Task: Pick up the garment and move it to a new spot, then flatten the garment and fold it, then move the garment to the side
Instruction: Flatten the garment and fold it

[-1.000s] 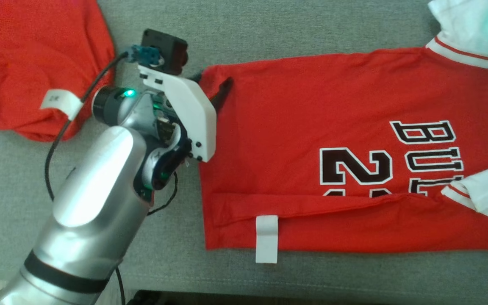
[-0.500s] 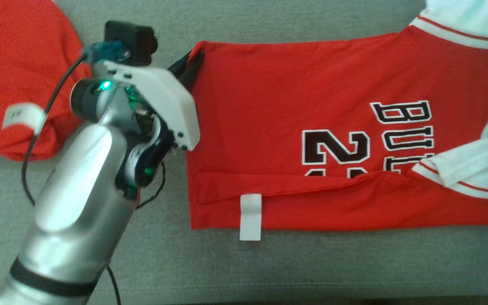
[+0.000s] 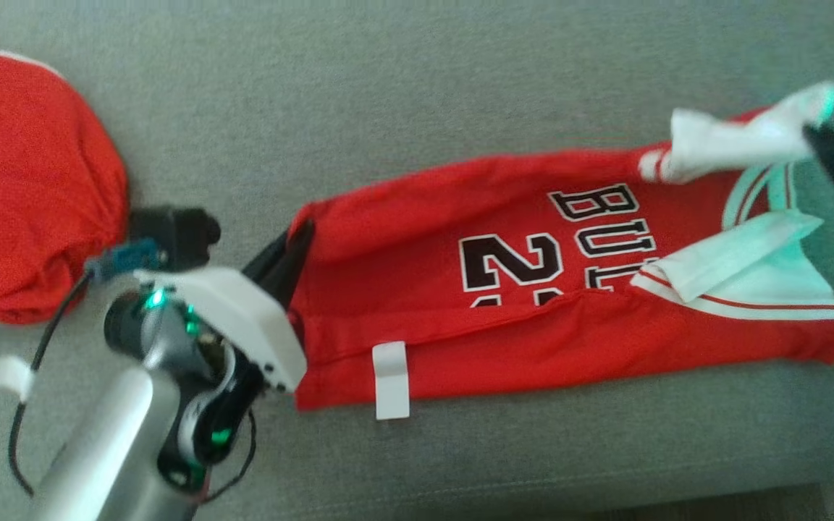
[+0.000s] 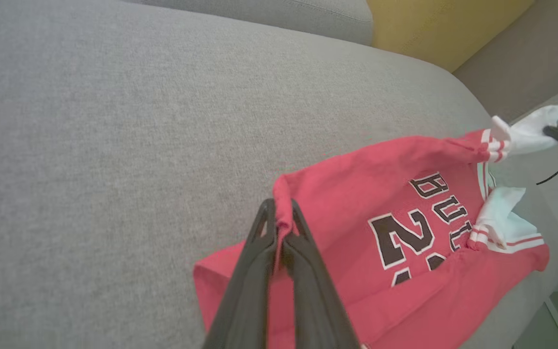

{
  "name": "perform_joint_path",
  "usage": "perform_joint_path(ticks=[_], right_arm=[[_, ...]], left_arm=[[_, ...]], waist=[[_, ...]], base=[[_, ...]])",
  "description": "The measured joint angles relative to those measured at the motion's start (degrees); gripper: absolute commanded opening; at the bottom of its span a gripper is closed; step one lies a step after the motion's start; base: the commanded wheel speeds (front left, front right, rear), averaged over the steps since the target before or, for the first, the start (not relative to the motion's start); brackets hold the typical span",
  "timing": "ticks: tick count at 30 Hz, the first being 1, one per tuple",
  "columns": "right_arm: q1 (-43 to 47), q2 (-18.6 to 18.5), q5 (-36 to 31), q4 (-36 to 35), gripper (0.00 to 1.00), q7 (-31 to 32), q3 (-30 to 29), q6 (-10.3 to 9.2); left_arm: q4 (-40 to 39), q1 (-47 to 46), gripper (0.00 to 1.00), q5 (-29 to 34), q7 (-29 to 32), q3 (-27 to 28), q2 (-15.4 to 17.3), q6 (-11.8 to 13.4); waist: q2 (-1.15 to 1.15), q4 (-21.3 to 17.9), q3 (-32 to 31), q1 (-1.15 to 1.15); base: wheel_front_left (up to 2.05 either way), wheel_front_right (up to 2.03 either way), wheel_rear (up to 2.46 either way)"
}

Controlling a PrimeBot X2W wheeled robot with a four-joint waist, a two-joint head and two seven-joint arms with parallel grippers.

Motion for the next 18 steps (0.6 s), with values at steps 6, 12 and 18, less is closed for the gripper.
perform_joint_path(ticks=[6, 12, 18], right_arm=[[9.9, 1.1, -0.8, -4.0, 0.00, 2.6, -2.8, 0.00], [13.6, 2.1, -3.3, -4.8, 1.00, 5.7, -1.9, 0.00], [14.0, 3.6, -2.7, -4.9, 1.00, 8.7, -9.3, 0.00]], left_arm=[[-2.4, 7.8, 0.00, -2.0, -1.5, 1.3, 1.0, 0.9], [-1.0, 12.4, 1.00, -0.3, -2.5, 0.6, 2.9, 1.7], [-0.8, 15.1, 1.00, 8.0, -15.0, 1.7, 2.6, 7.2]], waist=[[0.00, -2.0, -2.7, 0.00], [0.00, -2.4, -3.9, 0.00], [0.00, -2.5, -4.0, 0.00]], base=[[0.00, 0.00, 0.00], [0.00, 0.00, 0.00], [0.00, 0.00, 0.00]])
